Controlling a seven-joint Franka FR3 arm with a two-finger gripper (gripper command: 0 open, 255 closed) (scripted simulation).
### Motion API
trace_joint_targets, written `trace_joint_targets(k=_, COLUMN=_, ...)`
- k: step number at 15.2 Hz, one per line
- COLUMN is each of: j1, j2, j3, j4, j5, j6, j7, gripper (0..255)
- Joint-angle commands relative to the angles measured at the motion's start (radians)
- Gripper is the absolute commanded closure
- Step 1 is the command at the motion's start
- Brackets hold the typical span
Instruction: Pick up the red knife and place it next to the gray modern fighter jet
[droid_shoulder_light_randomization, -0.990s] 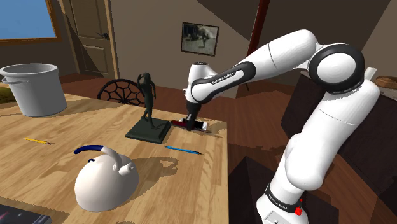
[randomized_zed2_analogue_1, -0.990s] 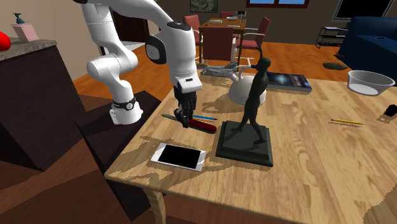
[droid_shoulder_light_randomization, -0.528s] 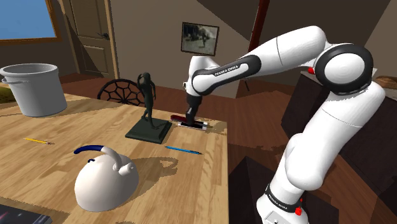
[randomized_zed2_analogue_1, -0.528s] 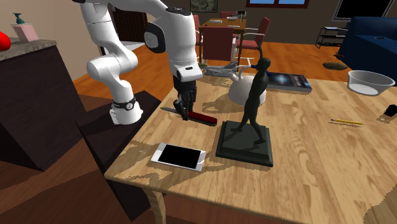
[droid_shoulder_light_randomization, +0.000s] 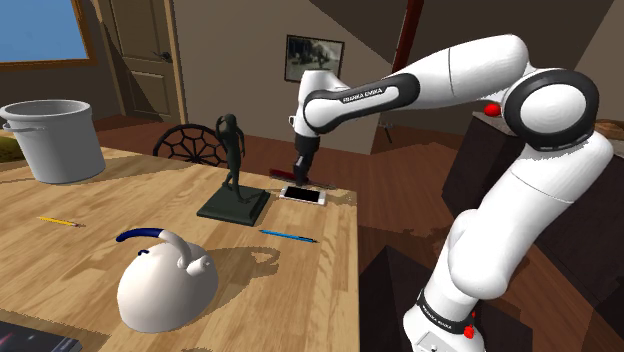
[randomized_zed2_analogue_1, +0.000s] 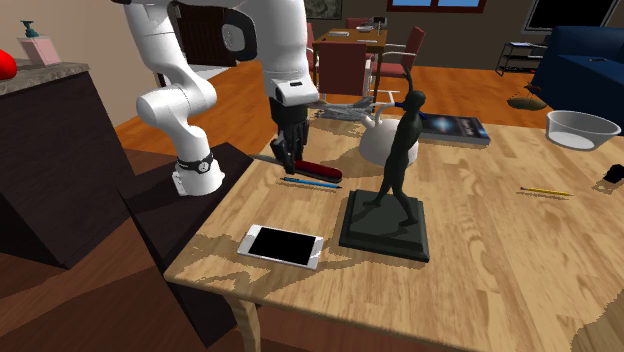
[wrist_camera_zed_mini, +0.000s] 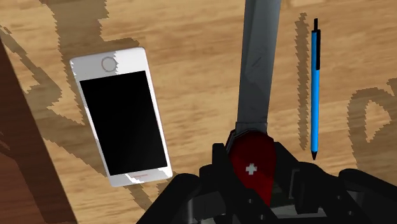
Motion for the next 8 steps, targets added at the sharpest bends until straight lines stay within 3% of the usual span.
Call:
trace_joint_targets(k=1, j1=0.0, j2=-0.007, j3=0.001, j4=0.021, j5=0.0, j6=-0.029, j7=0.001, gripper=255)
trace_joint_targets(k=6, j1=0.001, j2=-0.021, j3=0.002, j4=0.071, j5=-0.001, j6=-0.092, j7=0.002, gripper=255)
trace_joint_targets(k=8, j1=0.016, j2=-0.072, j3=0.026, j4=0.018, j5=0.0, j6=-0.091, j7=0.042, gripper=255)
